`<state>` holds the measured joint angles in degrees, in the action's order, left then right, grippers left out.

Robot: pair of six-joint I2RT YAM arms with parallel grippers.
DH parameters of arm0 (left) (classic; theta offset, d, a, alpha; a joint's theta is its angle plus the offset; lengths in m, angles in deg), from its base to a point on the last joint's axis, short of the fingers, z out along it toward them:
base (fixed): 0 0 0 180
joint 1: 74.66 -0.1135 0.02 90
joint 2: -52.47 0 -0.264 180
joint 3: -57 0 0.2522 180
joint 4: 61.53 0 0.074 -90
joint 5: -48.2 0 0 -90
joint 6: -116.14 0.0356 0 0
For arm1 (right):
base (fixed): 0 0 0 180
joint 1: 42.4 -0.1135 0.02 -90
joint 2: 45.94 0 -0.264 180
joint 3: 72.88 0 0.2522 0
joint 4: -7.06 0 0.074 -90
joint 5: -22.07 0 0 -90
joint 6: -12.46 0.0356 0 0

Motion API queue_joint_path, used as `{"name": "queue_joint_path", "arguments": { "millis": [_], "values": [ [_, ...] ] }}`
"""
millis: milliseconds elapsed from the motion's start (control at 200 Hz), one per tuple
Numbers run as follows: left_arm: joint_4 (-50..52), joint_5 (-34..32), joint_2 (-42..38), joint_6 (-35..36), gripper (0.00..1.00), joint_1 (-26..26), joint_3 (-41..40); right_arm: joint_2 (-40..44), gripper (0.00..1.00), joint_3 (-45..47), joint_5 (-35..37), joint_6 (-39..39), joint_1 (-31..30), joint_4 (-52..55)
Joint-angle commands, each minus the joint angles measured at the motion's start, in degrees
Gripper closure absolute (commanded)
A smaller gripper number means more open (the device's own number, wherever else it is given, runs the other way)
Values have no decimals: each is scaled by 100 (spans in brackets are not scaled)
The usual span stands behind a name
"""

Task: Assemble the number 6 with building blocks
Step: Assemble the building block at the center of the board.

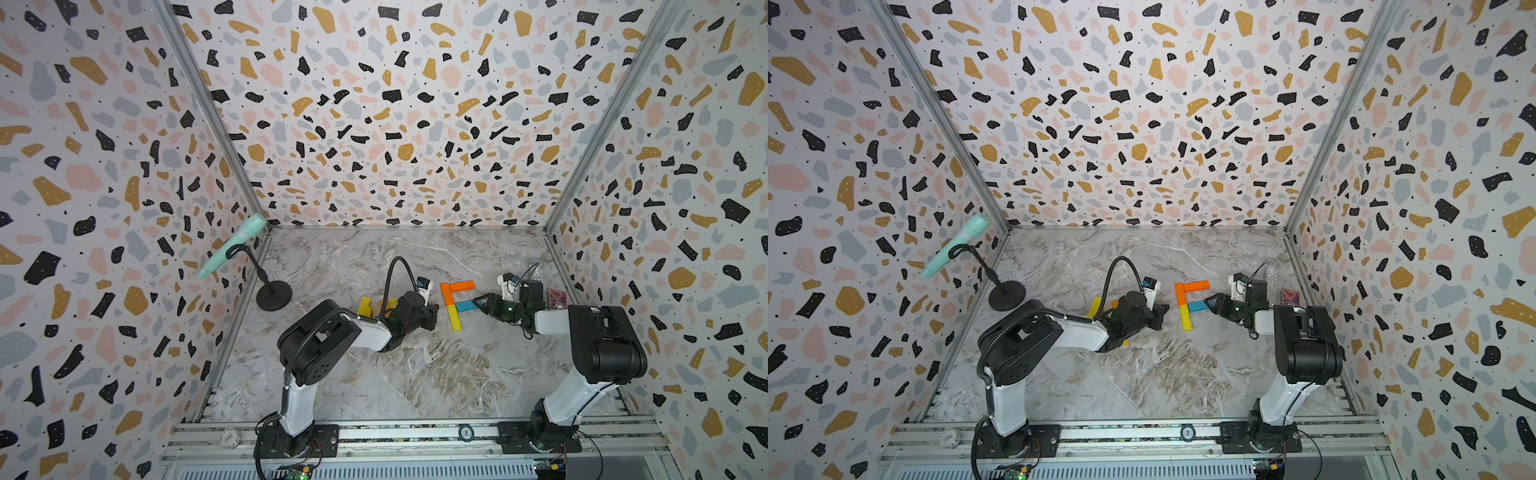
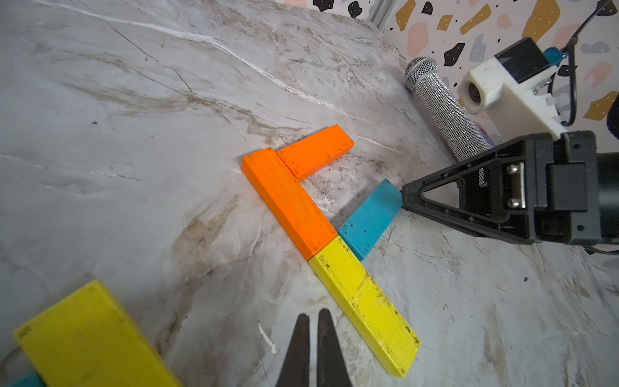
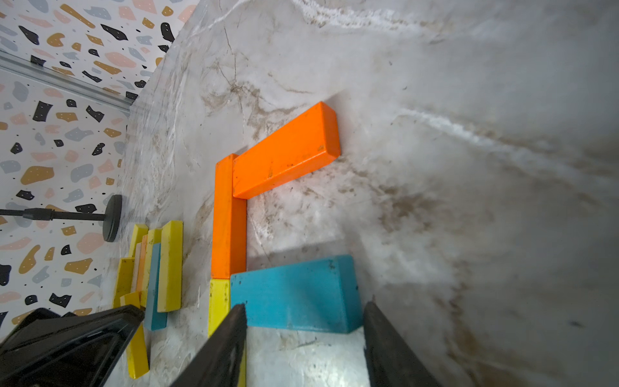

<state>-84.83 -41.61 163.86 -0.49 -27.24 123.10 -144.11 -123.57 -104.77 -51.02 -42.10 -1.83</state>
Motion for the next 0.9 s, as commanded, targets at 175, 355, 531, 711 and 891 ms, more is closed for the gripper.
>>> {"name": "queue_joint_path", "arguments": {
  "millis": [175,355,531,711,891],
  "values": [
    [-21,-9,5,33,100,37,22,14,42,-276,234,-191,-3,593],
    [-1,-19,5,44,100,39,31,-110,42,-368,135,-162,-8,502],
    [-3,-19,14,46,100,39,40,-179,42,-326,25,-100,-70,354],
    [-3,-19,16,52,100,39,5,-196,42,-325,1,-95,-107,328],
    [-12,-27,14,52,100,34,-13,-200,42,-328,19,-108,-100,365]
  ]
}}
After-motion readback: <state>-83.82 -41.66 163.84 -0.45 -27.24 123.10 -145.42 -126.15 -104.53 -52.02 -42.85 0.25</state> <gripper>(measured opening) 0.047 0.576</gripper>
